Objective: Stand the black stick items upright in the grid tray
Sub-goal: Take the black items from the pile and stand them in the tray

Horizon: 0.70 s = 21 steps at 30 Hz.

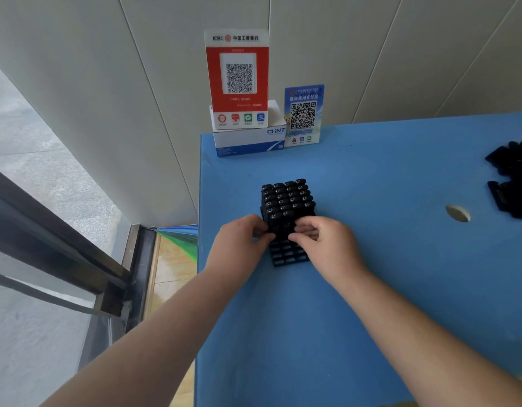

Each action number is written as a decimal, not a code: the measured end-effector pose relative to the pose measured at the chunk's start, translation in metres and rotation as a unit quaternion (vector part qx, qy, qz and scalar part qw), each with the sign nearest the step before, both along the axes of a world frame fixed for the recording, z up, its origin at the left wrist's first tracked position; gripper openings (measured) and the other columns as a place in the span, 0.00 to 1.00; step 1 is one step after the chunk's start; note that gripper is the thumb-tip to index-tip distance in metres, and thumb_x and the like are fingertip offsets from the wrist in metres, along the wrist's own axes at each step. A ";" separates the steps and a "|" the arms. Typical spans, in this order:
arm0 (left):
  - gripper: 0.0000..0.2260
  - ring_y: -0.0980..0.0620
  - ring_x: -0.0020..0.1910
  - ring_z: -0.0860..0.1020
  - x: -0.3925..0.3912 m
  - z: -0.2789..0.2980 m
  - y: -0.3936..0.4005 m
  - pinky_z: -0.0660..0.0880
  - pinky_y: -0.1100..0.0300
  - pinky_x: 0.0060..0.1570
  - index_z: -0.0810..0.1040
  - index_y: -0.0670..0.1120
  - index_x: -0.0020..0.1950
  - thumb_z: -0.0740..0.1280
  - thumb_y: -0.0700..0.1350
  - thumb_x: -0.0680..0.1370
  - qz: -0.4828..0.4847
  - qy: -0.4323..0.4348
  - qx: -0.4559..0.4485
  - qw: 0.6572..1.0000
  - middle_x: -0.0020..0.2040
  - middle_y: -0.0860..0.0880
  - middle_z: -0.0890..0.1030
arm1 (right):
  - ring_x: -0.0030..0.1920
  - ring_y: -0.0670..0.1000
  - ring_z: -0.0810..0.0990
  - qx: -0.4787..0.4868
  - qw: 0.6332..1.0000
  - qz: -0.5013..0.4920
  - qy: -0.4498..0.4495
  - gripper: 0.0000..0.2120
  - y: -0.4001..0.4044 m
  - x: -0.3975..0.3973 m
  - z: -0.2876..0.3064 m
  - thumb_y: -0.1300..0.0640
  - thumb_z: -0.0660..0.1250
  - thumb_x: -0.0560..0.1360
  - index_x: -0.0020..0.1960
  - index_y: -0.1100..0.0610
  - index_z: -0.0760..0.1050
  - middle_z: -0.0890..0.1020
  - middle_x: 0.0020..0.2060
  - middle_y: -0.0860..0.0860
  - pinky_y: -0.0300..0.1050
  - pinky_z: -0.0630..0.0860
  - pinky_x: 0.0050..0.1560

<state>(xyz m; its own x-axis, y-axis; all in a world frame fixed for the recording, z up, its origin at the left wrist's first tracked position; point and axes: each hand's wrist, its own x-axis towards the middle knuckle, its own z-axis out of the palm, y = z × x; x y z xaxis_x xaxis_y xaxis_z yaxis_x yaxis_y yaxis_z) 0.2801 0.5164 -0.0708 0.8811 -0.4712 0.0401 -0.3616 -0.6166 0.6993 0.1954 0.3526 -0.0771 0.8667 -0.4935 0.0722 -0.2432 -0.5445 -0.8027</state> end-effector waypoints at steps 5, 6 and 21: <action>0.04 0.59 0.44 0.80 -0.003 0.014 0.007 0.74 0.63 0.45 0.79 0.53 0.46 0.73 0.50 0.75 -0.007 0.013 0.013 1.000 0.43 0.58 0.83 | 0.39 0.39 0.80 0.002 1.000 -0.022 0.011 0.13 -0.011 -0.021 0.010 0.58 0.78 0.70 0.45 0.43 0.78 0.83 0.39 0.42 0.27 0.73 0.41; 0.04 0.60 0.43 0.79 -0.006 0.019 0.008 0.73 0.63 0.44 0.78 0.54 0.45 0.72 0.50 0.75 -0.010 -0.005 0.016 1.000 0.42 0.58 0.82 | 0.39 0.40 0.80 -0.004 1.000 -0.024 0.012 0.14 -0.015 -0.026 0.013 0.58 0.78 0.70 0.44 0.42 0.77 0.82 0.40 0.42 0.29 0.74 0.42; 0.21 0.47 0.66 0.71 -0.067 0.079 -0.107 0.69 0.54 0.64 0.73 0.50 0.70 0.66 0.54 0.78 -0.208 -0.240 0.122 0.940 0.66 0.51 0.74 | 0.58 0.48 0.78 -0.241 0.950 -0.168 0.105 0.19 -0.128 -0.180 0.083 0.51 0.74 0.74 0.63 0.52 0.78 0.80 0.56 0.45 0.41 0.71 0.54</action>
